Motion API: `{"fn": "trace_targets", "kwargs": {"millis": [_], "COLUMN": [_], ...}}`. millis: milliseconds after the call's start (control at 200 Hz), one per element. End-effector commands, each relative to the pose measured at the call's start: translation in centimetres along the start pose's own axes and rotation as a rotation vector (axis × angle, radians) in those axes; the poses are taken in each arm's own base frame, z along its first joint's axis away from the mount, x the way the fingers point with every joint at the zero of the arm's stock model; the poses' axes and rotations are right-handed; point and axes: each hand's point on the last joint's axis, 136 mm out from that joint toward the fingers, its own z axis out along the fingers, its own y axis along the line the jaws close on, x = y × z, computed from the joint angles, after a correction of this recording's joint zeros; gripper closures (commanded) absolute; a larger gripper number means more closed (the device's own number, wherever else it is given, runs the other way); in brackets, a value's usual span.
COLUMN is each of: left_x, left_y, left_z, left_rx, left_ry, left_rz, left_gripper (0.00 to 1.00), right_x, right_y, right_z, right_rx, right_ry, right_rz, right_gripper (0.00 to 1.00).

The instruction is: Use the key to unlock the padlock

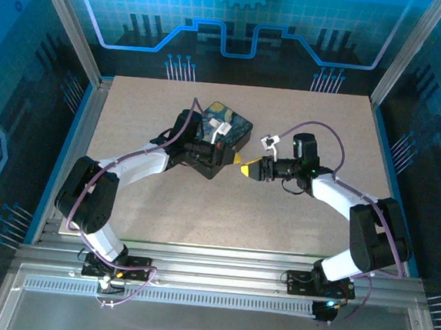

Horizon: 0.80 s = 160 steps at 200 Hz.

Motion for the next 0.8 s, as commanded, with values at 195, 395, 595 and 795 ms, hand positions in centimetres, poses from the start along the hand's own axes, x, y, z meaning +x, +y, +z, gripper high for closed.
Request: {"fn": "trace_targets", "kwargs": {"millis": [195, 395, 595, 795], "left_x": [0.0, -0.1, 0.3, 0.5], "left_y": [-0.3, 0.1, 0.6, 0.7], "left_z": [-0.4, -1.0, -1.0, -1.4], "left_rx": [0.026, 0.021, 0.016, 0.011], "left_ry": [-0.010, -0.030, -0.020, 0.016], "left_rz": [0.004, -0.004, -0.021, -0.006], "left_gripper": [1.00, 1.00, 0.95, 0.63], "right_x": [-0.1, 0.1, -0.2, 0.6], "right_y": [0.3, 0.2, 0.6, 1.1], "right_z": [1.1, 0.5, 0.2, 0.4], "right_rx": [0.001, 0.033, 0.028, -0.009], "right_ry": [0.001, -0.015, 0.000, 0.105], "right_rz": [-0.022, -0.032, -0.053, -0.034], "right_gripper": [0.78, 0.97, 1.00, 1.00]}}
